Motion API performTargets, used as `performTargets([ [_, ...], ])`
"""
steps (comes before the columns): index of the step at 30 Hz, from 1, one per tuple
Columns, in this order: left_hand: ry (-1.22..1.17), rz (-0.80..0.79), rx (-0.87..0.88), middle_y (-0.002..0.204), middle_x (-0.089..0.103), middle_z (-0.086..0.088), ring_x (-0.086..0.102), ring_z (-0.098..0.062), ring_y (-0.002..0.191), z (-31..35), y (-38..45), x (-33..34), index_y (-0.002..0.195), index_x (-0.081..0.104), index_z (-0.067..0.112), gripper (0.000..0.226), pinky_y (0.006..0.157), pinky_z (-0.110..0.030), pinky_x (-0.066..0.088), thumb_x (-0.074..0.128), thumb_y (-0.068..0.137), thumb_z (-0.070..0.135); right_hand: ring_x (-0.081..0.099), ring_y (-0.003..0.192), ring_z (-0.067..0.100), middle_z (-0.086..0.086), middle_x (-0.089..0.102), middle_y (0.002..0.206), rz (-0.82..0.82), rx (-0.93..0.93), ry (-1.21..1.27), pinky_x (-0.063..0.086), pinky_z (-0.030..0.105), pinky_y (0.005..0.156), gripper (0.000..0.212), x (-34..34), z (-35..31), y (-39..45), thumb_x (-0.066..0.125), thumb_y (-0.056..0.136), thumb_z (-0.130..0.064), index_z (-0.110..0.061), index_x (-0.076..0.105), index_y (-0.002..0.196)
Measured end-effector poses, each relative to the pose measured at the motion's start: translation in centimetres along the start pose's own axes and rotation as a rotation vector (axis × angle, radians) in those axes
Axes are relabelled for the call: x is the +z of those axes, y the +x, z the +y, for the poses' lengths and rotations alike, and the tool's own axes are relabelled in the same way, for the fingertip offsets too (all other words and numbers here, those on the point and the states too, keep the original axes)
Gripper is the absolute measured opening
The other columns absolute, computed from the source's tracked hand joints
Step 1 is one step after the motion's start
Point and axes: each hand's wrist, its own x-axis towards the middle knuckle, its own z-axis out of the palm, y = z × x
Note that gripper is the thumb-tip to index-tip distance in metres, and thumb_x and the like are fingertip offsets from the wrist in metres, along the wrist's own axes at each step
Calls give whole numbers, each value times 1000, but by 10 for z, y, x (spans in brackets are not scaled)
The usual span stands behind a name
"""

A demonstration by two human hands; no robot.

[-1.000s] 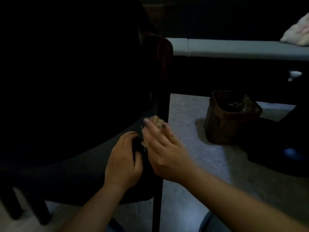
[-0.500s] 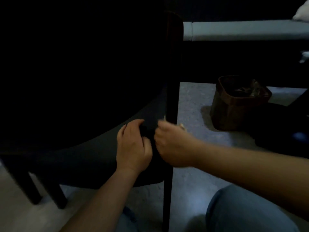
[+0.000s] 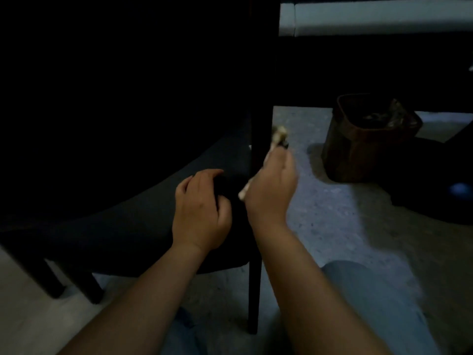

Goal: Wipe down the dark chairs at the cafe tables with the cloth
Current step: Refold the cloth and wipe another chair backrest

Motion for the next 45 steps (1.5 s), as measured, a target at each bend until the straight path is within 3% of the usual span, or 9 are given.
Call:
performTargets([
  [7, 6, -14, -14, 113, 61, -5, 45, -10, 104, 1, -1, -1, 119, 57, 8, 41, 103, -33, 29, 50, 80, 14, 60, 82, 25, 11, 64, 89, -17, 658, -114, 47, 36, 75, 29, -63, 146, -71, 38, 99, -24, -16, 62, 85],
  [11, -2, -16, -28, 112, 61, -6, 43, -8, 103, 2, -1, -2, 120, 56, 9, 39, 103, -38, 34, 50, 81, 15, 59, 66, 26, 19, 62, 78, -146, 982, -110, 47, 29, 58, 32, -79, 171, -67, 39, 98, -20, -3, 63, 85],
  [18, 15, -34, -17, 112, 60, -4, 50, -14, 103, 0, 1, -1, 120, 57, 9, 40, 101, -28, 27, 50, 81, 17, 58, 65, 21, 7, 60, 65, -154, 740, -72, 45, 35, 64, 29, -47, 125, -20, 49, 86, -30, -18, 64, 65],
  [25, 26, -25, -23, 110, 60, -4, 48, -13, 100, 1, 0, -1, 118, 58, 9, 39, 100, -32, 31, 49, 80, 17, 47, 50, 20, 6, 49, 59, -89, 973, -207, 38, 25, 47, 40, -69, 138, -56, 41, 99, -36, -14, 57, 69],
  [29, 24, -19, -21, 109, 61, -5, 45, -10, 99, 0, 0, 0, 117, 58, 9, 38, 97, -32, 32, 50, 80, 16, 53, 69, 14, -5, 55, 68, 11, 458, -183, 42, 23, 61, 32, -52, 105, -63, 38, 95, -32, -22, 54, 70],
  [35, 11, -16, -38, 109, 62, -7, 47, -12, 97, 1, 0, 0, 117, 59, 8, 39, 91, -36, 39, 50, 80, 17, 54, 123, 16, 7, 57, 134, -112, -149, -185, 44, 32, 104, 40, -47, 67, -69, 35, 100, -23, -11, 45, 137],
  [37, 2, -7, -33, 109, 62, -7, 46, -11, 96, 0, 0, 1, 117, 59, 8, 38, 88, -36, 41, 51, 81, 17, 63, 106, 31, 21, 65, 117, -110, -218, -192, 52, 38, 90, 45, -54, 64, -65, 35, 100, -28, -1, 53, 131],
  [40, 26, -1, -26, 109, 62, -7, 50, -17, 96, -3, 2, 2, 116, 60, 8, 38, 87, -32, 38, 51, 81, 18, 63, 79, 25, 22, 67, 94, -72, -248, -169, 47, 20, 71, 51, -44, 41, -54, 33, 97, -37, 0, 60, 121],
  [45, 49, -65, 9, 111, 63, -9, 57, -25, 98, 0, 4, -2, 117, 60, 7, 40, 87, -33, 38, 52, 80, 18, 46, 58, -6, -14, 49, 67, -74, -208, -115, 34, 9, 56, 29, -8, -12, -3, 36, 102, -19, -12, 59, 85],
])
